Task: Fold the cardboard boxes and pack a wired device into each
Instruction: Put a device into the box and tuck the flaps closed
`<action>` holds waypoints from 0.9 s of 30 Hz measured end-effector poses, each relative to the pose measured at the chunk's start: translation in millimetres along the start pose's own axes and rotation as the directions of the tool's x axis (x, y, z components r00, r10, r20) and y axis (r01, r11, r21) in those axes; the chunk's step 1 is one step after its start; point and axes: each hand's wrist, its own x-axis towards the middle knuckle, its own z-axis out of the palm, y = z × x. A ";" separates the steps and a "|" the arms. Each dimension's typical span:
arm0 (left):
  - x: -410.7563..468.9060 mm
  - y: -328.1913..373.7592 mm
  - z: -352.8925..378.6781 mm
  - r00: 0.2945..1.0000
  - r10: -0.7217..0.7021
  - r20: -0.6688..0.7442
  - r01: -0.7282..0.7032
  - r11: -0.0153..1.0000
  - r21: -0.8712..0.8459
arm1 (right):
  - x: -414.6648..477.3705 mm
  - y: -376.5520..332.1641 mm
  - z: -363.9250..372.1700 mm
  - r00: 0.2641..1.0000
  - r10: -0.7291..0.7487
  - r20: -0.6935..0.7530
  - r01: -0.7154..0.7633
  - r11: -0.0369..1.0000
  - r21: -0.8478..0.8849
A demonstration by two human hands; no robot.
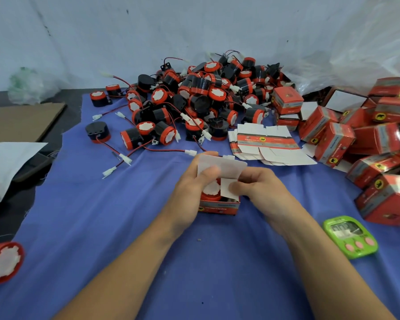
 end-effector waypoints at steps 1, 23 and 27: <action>-0.2 1.8 -4.8 0.997 -0.012 0.072 0.016 0.998 -0.056 | 0.2 0.6 -1.1 1.000 -0.004 -0.028 0.005 1.000 0.030; 10.3 0.5 -19.8 0.992 0.126 0.013 -0.127 0.981 0.148 | 3.8 4.7 3.4 0.983 -0.128 -0.129 0.140 0.987 0.085; 9.8 8.3 -32.4 0.982 0.009 0.187 -0.038 0.987 0.153 | 3.1 2.1 -7.9 0.998 -0.057 -0.033 0.058 0.998 0.025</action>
